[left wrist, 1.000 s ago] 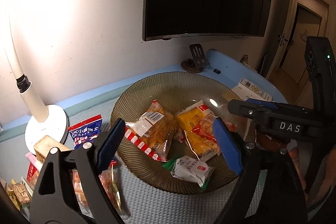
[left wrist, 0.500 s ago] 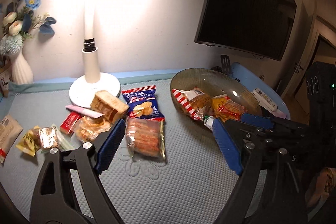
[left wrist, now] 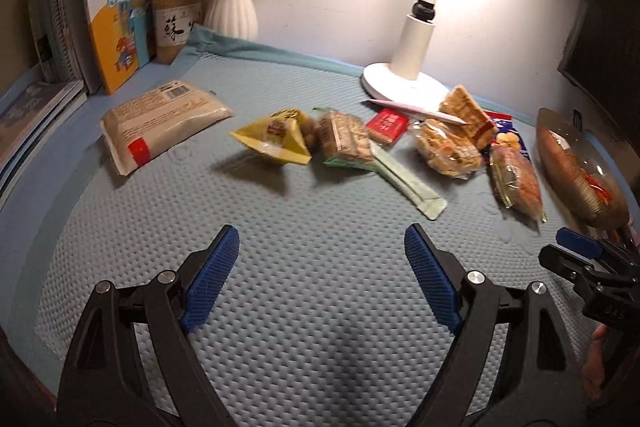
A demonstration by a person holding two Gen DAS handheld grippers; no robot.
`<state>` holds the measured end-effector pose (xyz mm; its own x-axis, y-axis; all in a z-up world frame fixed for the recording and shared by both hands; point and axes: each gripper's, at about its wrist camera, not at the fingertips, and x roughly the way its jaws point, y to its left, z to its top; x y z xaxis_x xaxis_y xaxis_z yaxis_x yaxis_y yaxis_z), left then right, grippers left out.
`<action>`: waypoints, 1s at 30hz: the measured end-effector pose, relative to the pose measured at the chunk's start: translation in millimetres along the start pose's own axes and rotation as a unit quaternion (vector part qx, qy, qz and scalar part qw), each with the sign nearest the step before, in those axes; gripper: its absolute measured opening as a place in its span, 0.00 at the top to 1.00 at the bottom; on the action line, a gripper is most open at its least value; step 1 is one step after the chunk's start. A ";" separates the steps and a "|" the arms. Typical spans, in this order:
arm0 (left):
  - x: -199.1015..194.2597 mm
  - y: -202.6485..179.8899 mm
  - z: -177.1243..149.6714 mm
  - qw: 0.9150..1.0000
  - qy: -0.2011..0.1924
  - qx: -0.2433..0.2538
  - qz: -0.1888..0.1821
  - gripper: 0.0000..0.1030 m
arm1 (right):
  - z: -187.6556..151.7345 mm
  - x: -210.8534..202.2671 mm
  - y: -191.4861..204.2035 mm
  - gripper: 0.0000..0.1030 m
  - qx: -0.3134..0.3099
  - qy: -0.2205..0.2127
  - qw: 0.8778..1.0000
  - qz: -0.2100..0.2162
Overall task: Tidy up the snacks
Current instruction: 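Move both tools back over the remaining snacks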
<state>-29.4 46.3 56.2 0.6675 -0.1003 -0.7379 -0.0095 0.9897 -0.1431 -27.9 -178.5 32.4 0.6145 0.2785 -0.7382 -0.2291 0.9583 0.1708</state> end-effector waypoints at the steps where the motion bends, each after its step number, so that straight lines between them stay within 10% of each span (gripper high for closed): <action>1: 5.2 6.2 -1.8 1.000 -0.001 -0.006 0.008 0.18 | -0.1 1.7 -1.1 0.33 0.002 0.003 1.000 -0.005; 13: 21.0 38.6 -5.5 0.995 0.020 -0.093 -0.025 0.18 | -0.5 1.3 -3.4 0.26 0.011 -0.004 1.000 -0.011; 25: 1.5 32.4 11.4 0.998 0.031 -0.014 -0.050 0.18 | -0.1 7.7 22.1 0.25 -0.044 0.032 0.998 -0.006; 30: -30.1 54.5 49.3 0.996 -0.002 0.087 -0.001 0.14 | 24.9 -3.7 71.8 0.27 -0.114 0.063 0.991 0.024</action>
<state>-13.3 108.4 103.0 0.6706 -0.1027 -0.7347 0.1208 0.9923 -0.0285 -27.8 -109.1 63.7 0.5020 0.3001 -0.8112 -0.4291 0.9007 0.0676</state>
